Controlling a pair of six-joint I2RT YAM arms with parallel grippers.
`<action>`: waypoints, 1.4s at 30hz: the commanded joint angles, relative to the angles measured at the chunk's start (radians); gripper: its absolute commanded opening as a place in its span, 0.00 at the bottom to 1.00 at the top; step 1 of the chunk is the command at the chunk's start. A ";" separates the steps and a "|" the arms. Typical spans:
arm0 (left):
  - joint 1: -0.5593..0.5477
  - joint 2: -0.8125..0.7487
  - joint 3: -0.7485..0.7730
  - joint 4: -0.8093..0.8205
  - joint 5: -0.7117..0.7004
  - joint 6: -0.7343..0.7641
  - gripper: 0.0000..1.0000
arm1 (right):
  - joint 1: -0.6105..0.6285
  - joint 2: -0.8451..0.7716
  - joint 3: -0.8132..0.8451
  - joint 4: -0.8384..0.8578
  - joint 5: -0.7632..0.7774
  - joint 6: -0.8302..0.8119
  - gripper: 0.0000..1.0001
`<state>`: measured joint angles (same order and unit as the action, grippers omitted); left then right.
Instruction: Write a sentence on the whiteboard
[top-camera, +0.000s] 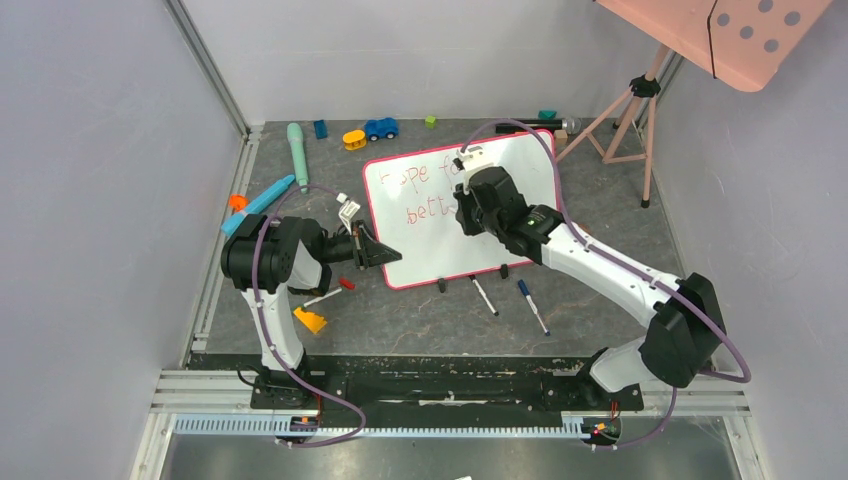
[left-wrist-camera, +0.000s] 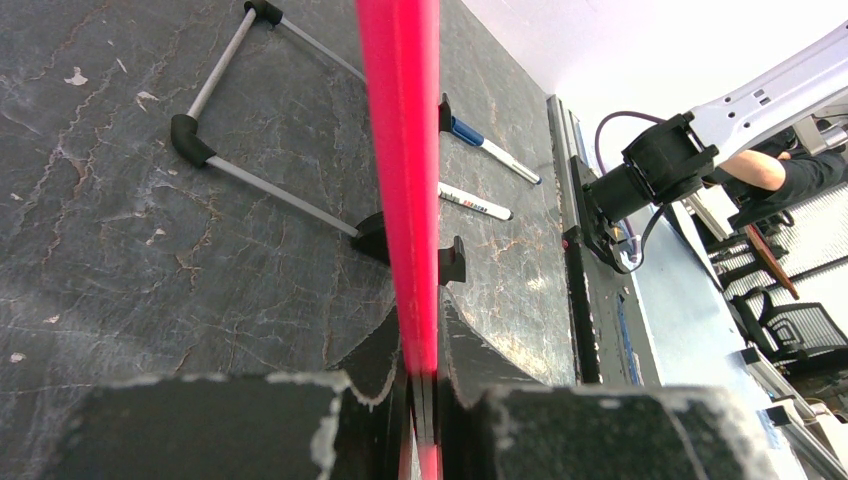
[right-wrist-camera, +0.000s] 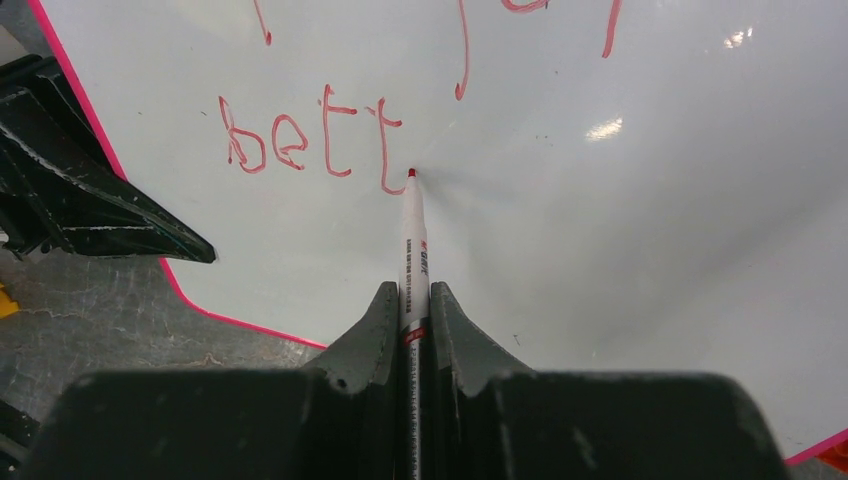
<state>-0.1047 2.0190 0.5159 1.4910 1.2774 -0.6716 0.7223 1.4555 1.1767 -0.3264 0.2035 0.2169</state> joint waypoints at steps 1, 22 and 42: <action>-0.021 0.009 0.003 0.066 0.055 0.135 0.02 | -0.003 -0.055 0.032 0.047 -0.012 0.001 0.00; -0.021 0.007 0.002 0.066 0.058 0.136 0.02 | -0.021 -0.009 0.036 0.025 0.030 -0.018 0.00; -0.022 0.005 0.001 0.066 0.056 0.137 0.02 | -0.042 0.002 0.040 -0.011 0.071 -0.008 0.00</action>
<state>-0.1047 2.0190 0.5159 1.4902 1.2766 -0.6720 0.7025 1.4563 1.1820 -0.3241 0.2169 0.2131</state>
